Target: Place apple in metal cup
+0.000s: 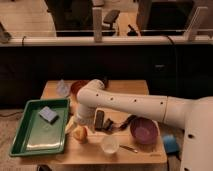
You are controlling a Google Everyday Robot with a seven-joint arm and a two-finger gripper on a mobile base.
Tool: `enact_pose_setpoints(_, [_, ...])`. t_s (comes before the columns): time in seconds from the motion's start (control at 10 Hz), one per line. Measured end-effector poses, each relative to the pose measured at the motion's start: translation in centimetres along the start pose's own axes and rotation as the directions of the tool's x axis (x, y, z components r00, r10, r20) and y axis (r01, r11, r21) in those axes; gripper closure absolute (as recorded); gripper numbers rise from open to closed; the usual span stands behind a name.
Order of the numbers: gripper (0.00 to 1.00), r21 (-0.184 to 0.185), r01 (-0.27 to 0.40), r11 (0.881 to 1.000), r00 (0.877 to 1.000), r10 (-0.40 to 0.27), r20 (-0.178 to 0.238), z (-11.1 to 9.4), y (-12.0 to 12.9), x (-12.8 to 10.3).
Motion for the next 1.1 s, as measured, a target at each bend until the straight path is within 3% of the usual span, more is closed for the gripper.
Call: enact_pose_setpoints(1.1, [0.2, 0.01, 0.017, 1.0, 1.0, -0.017, -0.017, -0.1, 0.12, 0.29])
